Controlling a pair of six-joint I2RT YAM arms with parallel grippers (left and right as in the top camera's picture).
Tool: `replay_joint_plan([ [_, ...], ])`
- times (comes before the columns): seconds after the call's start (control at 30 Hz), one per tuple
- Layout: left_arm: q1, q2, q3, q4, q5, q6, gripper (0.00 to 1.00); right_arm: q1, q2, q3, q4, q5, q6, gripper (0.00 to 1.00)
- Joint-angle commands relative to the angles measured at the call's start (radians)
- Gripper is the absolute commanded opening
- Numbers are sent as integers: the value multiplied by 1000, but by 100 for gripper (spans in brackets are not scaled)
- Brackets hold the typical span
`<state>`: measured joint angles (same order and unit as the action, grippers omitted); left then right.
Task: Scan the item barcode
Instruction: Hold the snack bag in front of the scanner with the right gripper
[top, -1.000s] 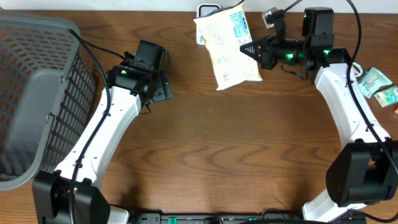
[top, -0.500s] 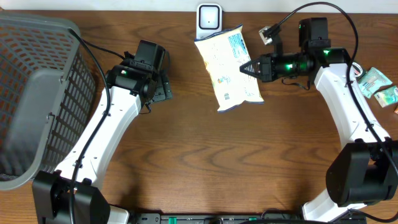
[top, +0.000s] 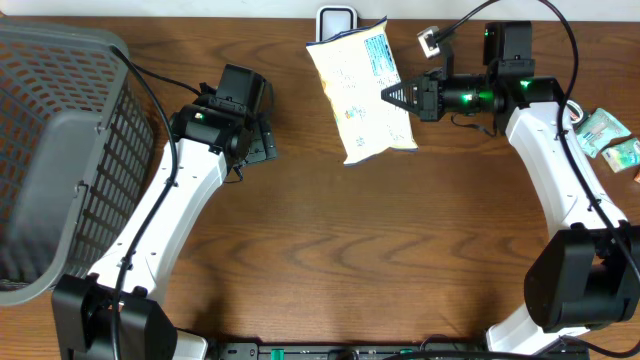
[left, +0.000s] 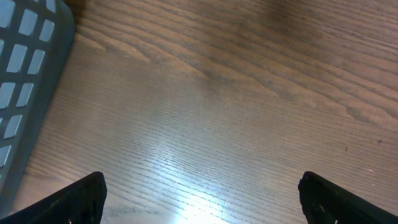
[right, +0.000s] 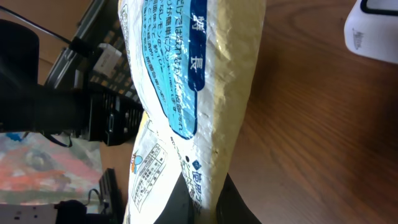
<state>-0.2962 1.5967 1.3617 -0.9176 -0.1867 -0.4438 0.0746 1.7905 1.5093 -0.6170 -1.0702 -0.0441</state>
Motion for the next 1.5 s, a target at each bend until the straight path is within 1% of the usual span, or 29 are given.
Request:
replay_joint_plan([
  [0.0, 2, -9, 4, -5, -16, 5, 98, 5, -19, 7, -5, -58, 14, 1],
  [0.1, 2, -9, 4, -5, -16, 5, 98, 6, -19, 7, -19, -49, 14, 1],
  [0.23, 2, -9, 4, -5, -16, 5, 98, 6, -19, 7, -48, 31, 40, 1],
  [0.57, 2, -9, 4, -5, -16, 5, 98, 5, -19, 7, -46, 24, 93, 1],
  [0.93, 2, -9, 4, -5, -16, 5, 98, 6, -19, 7, -133, 24, 92, 1],
  [1.2, 2, -9, 4, -5, -16, 5, 98, 5, -19, 7, -192, -86, 91, 1],
  [1.37, 2, -9, 4, -5, -16, 5, 98, 3, -19, 7, -207, -85, 86, 1],
  [1.47, 2, -9, 4, -5, -16, 5, 97, 5, -20, 7, -227, -85, 40, 1],
])
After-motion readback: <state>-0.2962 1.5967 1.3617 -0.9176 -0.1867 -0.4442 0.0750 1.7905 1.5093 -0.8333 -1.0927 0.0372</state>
